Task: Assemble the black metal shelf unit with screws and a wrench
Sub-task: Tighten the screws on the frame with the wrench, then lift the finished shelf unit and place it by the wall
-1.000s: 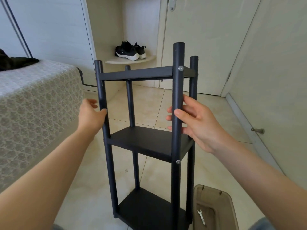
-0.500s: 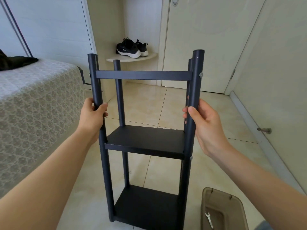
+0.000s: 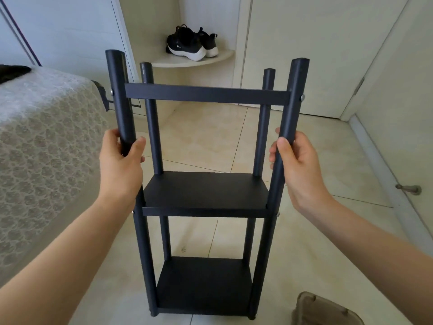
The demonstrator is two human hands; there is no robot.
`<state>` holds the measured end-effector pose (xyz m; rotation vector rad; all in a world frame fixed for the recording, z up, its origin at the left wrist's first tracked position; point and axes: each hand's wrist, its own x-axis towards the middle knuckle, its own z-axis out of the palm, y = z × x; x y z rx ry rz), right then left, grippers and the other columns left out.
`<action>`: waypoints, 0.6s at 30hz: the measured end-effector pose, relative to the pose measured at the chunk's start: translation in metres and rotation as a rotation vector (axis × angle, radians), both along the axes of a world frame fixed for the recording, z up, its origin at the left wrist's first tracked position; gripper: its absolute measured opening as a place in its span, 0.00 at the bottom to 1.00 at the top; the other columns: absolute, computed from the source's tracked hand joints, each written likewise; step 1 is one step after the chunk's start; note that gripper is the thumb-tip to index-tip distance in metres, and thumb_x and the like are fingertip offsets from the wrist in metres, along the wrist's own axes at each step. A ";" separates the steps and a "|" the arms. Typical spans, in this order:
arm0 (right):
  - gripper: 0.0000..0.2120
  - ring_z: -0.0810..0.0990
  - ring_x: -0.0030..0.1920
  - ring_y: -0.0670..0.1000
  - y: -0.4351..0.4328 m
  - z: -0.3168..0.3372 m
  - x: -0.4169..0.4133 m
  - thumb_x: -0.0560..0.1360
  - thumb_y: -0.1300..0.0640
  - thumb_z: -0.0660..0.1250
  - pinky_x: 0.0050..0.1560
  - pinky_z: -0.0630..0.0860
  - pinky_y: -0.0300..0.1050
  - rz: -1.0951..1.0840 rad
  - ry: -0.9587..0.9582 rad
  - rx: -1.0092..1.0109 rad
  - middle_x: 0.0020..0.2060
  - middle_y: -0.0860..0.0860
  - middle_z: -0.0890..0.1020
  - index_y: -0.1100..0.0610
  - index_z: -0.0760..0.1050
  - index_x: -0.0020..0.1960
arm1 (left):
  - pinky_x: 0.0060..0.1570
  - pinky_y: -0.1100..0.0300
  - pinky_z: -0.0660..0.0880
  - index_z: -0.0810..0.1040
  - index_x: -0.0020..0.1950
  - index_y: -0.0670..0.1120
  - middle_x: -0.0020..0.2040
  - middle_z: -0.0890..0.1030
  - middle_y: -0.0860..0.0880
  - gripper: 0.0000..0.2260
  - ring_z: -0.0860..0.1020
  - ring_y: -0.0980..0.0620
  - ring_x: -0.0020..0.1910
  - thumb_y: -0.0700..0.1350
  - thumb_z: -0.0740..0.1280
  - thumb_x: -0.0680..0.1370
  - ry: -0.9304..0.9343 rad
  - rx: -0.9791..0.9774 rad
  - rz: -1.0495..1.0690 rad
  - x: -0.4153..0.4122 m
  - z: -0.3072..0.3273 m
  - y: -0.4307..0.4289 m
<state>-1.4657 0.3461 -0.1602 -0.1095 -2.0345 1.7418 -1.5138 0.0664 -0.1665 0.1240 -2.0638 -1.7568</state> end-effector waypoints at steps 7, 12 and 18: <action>0.05 0.77 0.39 0.46 0.032 0.056 -0.042 0.83 0.54 0.58 0.45 0.77 0.41 -0.050 -0.114 -0.005 0.38 0.48 0.77 0.46 0.71 0.53 | 0.47 0.60 0.73 0.71 0.50 0.62 0.44 0.77 0.53 0.08 0.77 0.61 0.38 0.47 0.65 0.82 -0.058 -0.057 -0.085 -0.041 0.066 0.028; 0.05 0.76 0.36 0.44 0.044 0.136 -0.051 0.83 0.54 0.57 0.42 0.78 0.36 -0.055 -0.190 0.040 0.37 0.49 0.76 0.46 0.70 0.52 | 0.45 0.62 0.71 0.72 0.51 0.58 0.44 0.76 0.52 0.07 0.76 0.64 0.37 0.45 0.65 0.83 -0.141 -0.067 -0.119 -0.054 0.144 0.039; 0.04 0.82 0.46 0.47 0.052 0.253 -0.052 0.82 0.56 0.59 0.55 0.77 0.43 -0.014 -0.307 0.065 0.41 0.48 0.81 0.47 0.71 0.52 | 0.46 0.59 0.72 0.72 0.52 0.51 0.44 0.76 0.50 0.04 0.76 0.61 0.37 0.41 0.64 0.83 -0.245 -0.088 -0.173 -0.052 0.251 0.039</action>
